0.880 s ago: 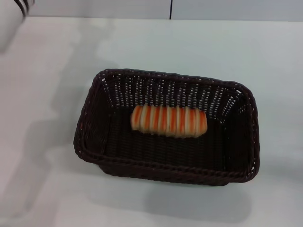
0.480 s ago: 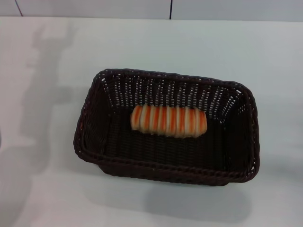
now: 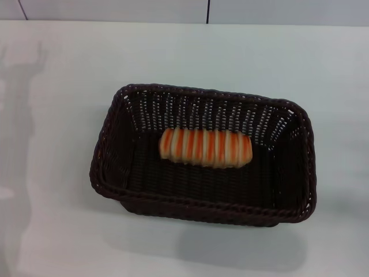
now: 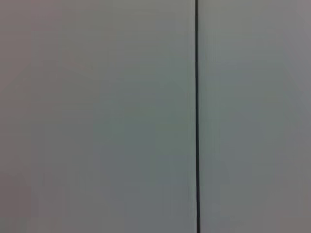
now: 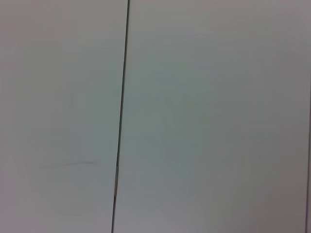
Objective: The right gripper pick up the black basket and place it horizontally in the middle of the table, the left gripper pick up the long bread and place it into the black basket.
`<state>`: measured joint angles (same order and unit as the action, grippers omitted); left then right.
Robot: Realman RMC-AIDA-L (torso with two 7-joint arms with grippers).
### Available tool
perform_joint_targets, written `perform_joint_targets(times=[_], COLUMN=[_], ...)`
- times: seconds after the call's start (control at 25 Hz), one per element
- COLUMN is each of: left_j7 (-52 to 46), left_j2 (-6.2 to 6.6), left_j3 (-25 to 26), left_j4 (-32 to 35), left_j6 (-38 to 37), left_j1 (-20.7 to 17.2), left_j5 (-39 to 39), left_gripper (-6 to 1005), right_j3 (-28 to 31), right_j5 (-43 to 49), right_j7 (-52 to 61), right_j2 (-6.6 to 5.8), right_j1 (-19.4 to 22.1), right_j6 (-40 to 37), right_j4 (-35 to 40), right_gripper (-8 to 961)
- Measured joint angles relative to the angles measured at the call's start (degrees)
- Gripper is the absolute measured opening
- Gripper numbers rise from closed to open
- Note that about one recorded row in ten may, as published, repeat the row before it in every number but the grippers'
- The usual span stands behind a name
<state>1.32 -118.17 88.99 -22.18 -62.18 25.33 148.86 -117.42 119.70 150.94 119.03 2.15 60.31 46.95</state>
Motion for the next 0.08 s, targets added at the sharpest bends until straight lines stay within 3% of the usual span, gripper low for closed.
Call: perform_joint_targets(times=[0.08], left_j7=[0.3], left_j2=[-0.05], left_j3=[0.0], left_j4=[0.9], left_j6=[0.0], left_j1=[0.0], left_j5=[0.0], left_gripper=[852], right_j3=[0.0], right_j5=[0.0], right_j7=[0.0], right_j2=[0.04], right_j1=[0.0], right_j6=[0.0], right_j4=[0.0], right_gripper=[837])
